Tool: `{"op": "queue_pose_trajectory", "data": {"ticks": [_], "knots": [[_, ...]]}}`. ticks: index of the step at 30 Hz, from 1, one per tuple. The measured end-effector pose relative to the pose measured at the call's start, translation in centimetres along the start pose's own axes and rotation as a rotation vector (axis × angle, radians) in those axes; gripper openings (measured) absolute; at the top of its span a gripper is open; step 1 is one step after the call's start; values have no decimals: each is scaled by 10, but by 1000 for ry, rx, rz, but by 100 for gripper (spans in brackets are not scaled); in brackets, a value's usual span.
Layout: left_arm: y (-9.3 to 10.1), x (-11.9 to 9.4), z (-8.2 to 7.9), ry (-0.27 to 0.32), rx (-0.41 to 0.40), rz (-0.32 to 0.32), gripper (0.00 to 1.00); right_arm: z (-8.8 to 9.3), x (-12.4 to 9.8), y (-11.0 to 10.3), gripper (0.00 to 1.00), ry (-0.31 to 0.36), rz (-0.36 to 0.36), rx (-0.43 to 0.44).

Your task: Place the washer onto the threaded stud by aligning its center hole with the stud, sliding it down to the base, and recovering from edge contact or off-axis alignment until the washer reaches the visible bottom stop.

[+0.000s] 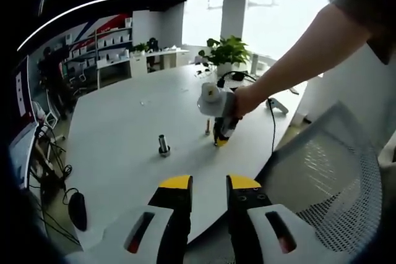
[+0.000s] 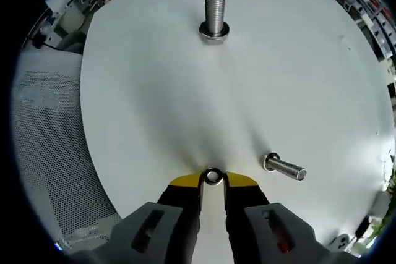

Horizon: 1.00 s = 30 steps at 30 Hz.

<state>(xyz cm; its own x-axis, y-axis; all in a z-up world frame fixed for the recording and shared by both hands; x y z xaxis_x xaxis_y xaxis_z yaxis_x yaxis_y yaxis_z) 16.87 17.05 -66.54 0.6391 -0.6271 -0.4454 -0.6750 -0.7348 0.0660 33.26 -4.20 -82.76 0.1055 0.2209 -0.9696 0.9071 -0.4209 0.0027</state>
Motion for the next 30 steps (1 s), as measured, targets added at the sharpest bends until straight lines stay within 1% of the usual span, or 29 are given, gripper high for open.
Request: {"op": "queue_pose_trajectory", "data": {"ticks": [3,6,9,13,19,21,26,30], "knots": [[-1,0,0,0,0,-2,19,-1,2,1,14,-37,4,-16],[-1,0,0,0,1,-3,19,-2,2,1,14,-62,14,-2],[-1,0,0,-1,1,-3,19,-1,2,1,14,-64,21,17],[-1,0,0,1,0,-3,19,2,0,1,14,-31,28,51],[-1,0,0,-1,2,-3,19,4,0,-1,14,14,46,66],[-1,0,0,0,3,-3,19,4,0,-1,14,24,50,81],[-1,0,0,2,3,-1,19,3,0,-1,14,23,63,88],[-1,-1,-1,3,3,-2,19,4,0,-2,14,44,80,116]]}}
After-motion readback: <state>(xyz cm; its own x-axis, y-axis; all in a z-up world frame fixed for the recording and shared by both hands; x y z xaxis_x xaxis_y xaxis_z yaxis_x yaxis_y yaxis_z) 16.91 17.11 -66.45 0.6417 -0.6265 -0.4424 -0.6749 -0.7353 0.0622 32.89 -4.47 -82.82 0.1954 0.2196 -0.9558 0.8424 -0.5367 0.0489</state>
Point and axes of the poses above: the point that each gripper's makers call its tool centre point, and the gripper's own axes: x roughly forward along the fingers, y roughly to its right, z roughly out of its underside, the point moved 5 cm from there along -x, roughly backward along the fingers, and after that the axes turned 7 degrees about y, right-handed, at the moved point
